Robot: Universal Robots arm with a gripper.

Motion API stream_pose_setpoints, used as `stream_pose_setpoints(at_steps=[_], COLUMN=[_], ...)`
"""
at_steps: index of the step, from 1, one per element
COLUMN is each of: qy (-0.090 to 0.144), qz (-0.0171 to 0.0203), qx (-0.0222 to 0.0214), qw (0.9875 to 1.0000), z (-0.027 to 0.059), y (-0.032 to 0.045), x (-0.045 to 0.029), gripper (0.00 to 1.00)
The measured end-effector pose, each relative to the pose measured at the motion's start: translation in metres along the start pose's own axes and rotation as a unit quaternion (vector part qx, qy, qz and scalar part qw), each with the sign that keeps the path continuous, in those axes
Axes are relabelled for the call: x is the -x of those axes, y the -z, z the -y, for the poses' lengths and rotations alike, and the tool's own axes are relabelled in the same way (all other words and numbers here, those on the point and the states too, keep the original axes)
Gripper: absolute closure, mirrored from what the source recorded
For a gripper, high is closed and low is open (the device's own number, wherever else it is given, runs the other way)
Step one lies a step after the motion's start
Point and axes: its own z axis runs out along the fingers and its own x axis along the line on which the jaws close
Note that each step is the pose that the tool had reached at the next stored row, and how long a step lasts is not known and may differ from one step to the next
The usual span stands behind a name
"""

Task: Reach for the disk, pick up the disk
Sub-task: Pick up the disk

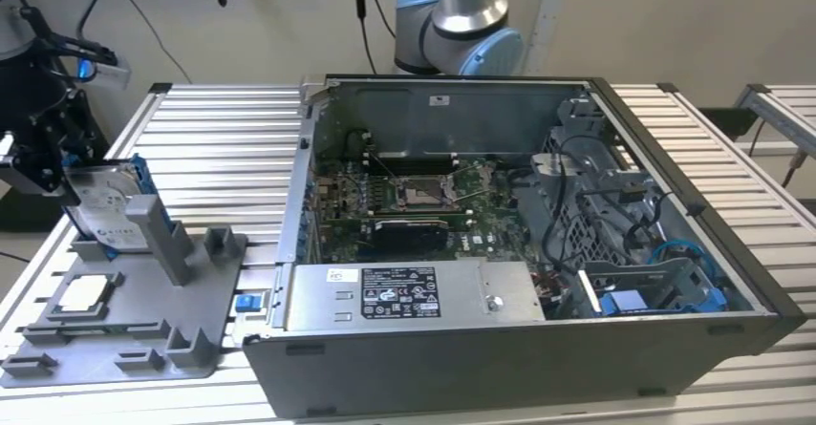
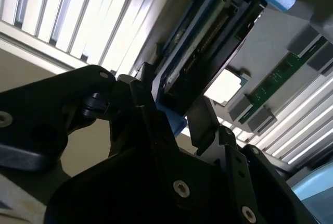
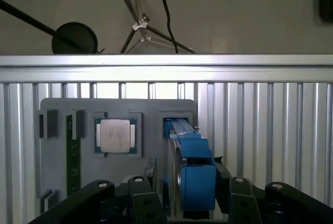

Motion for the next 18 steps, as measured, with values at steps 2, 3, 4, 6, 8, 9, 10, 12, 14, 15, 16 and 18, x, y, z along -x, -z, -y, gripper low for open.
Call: stream_pose_setpoints(at_steps=[2,3,4,6,8,9,10,12,14,15,16,18], qy=[0.000,0.000,0.000,0.000,0.000,0.000,0.000,0.000,0.000,0.000,0.000,0.000], qz=[0.0000,0.0000,0.0001,0.0002,0.0009,0.0016,0.0025,0.0053,0.0097,0.0124,0.0136,0.0157], qx=[-0.0005,-0.0008,-0.0012,-0.0023,-0.0038,-0.0044,-0.0050,-0.0055,-0.0057,-0.0055,-0.0054,-0.0052], qw=[1.0000,1.0000,1.0000,1.0000,1.0000,1.0000,1.0000,1.0000,0.9999,0.9999,0.9999,0.9999], z=[0.0000,0.0000,-0.0001,-0.0004,-0.0007,-0.0008,-0.0010,-0.0012,-0.0013,-0.0013,-0.0013,-0.0013], y=[-0.0037,-0.0055,-0.0075,-0.0111,-0.0145,-0.0160,-0.0173,-0.0197,-0.0228,-0.0246,-0.0251,-0.0261], x=[0.0001,0.0000,0.0000,0.0000,0.0000,-0.0001,-0.0001,0.0000,0.0000,0.0000,0.0000,-0.0001], gripper=[0.00,0.00,0.00,0.00,0.00,0.00,0.00,0.00,0.00,0.00,0.00,0.00])
